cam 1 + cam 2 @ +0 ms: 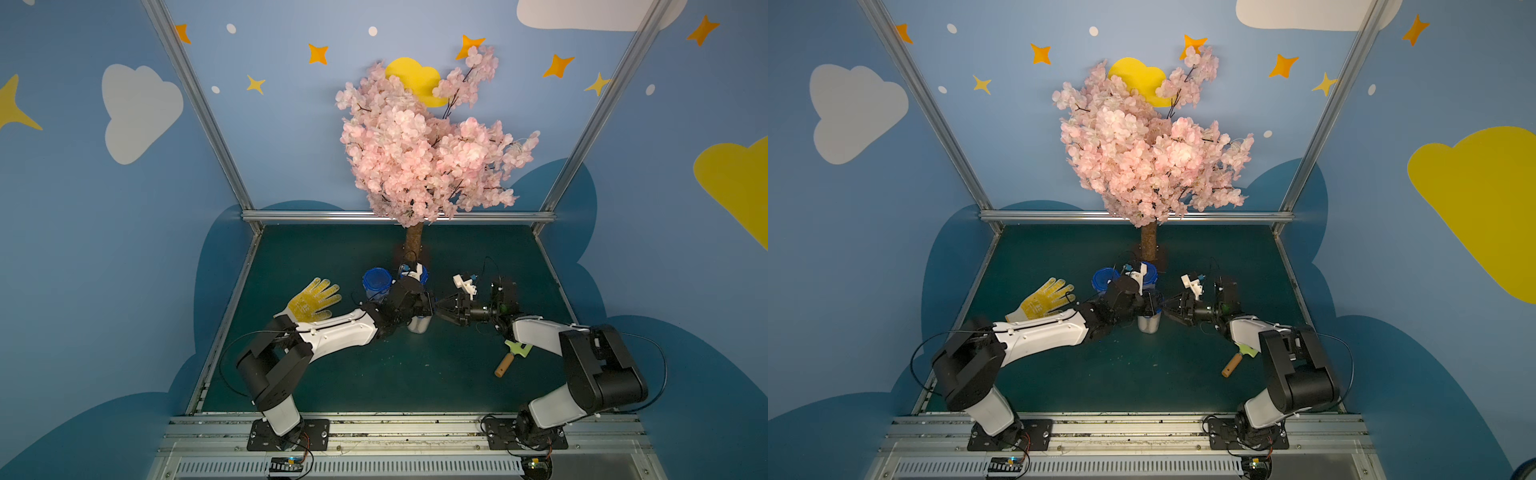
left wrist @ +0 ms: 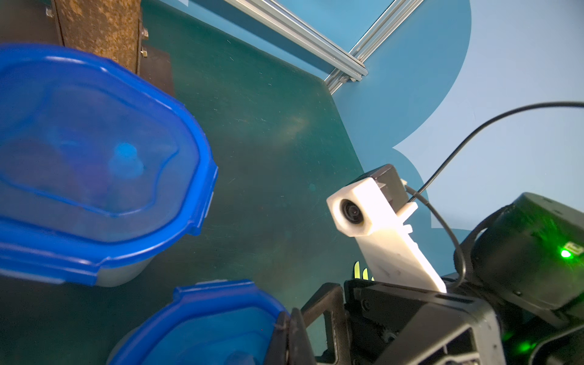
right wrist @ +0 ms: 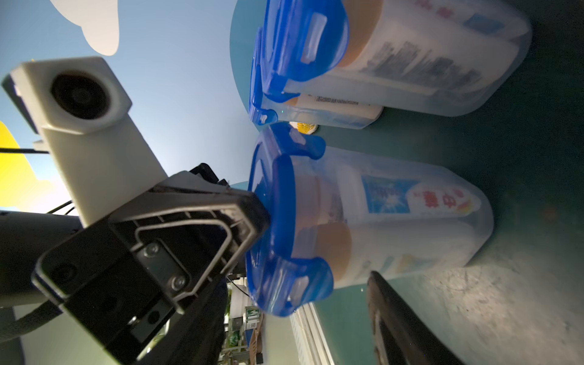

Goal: Take out toiletry kits
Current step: Unfasten the latch on the container, then adjust the container at the center of the board.

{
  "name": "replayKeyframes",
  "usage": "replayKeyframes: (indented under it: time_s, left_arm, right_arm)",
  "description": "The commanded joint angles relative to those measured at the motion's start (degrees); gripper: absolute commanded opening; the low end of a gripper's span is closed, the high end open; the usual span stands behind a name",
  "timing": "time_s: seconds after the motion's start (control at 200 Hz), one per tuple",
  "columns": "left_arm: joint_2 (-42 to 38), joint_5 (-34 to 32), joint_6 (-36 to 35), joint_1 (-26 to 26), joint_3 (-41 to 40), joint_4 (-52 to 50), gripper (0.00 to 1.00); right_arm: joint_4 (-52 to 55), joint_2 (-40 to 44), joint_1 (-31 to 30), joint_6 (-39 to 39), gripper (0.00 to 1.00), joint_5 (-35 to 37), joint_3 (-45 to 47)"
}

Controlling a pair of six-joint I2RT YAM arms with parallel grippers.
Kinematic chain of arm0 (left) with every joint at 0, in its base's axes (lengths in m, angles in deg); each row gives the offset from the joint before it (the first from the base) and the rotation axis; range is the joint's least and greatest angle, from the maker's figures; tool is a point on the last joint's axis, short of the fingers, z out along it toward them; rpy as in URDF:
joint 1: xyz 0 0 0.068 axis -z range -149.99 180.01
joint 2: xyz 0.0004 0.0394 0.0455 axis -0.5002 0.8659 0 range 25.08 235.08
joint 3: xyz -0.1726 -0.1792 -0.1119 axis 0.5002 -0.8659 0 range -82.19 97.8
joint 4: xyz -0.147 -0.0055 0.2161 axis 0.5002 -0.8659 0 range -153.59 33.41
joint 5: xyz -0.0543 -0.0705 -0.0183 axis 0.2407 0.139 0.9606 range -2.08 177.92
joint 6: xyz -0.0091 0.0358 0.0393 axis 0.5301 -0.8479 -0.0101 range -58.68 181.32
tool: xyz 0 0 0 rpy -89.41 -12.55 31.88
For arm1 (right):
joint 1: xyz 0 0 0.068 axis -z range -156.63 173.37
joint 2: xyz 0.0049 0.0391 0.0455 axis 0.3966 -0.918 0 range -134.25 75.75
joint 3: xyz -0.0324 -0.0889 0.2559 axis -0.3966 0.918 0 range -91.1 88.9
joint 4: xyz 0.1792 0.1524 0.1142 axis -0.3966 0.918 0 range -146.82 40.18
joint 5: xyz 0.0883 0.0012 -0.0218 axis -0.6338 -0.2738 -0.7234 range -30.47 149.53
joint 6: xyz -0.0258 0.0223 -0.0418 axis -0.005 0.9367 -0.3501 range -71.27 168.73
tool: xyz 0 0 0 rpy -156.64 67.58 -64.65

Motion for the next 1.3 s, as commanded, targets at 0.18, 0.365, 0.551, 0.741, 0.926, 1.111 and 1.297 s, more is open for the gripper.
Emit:
replayKeyframes:
  time_s: [0.18, 0.365, 0.551, 0.741, 0.926, 1.111, 1.297]
  left_arm:
    - [7.43, -1.60, -0.08, -0.04, -6.81, -24.46, 0.02]
    - [7.76, -1.50, 0.76, 0.01, -7.91, -23.42, 0.02]
    - [8.15, -1.23, 1.53, 0.18, -9.00, -22.49, 0.02]
    - [7.75, -1.15, 1.61, 0.27, -9.08, -22.87, 0.02]
    - [4.60, -2.87, -1.17, 0.18, -5.21, -26.56, 0.02]
    - [1.66, -4.29, -5.02, -0.43, 2.58, -30.72, 0.03]
    - [-0.63, -4.11, -8.25, -1.35, 10.15, -31.19, 0.02]
  right_arm:
    - [-9.21, 5.37, 0.37, 5.03, 0.64, -1.41, 1.64]
    - [-12.62, 10.53, 0.53, 8.92, 0.61, 0.69, 2.86]
    - [-12.91, 12.86, 0.46, 11.29, 0.59, 0.55, 2.48]
    - [-4.43, 14.44, 0.37, 8.14, 0.56, 1.49, 0.71]
    - [33.07, 21.85, -2.63, -15.95, 0.31, 12.67, -8.37]
    - [42.38, 25.87, -4.54, -20.77, 0.00, 20.09, -9.30]
    - [57.03, 27.32, -8.47, -26.61, 0.00, 31.40, -14.01]
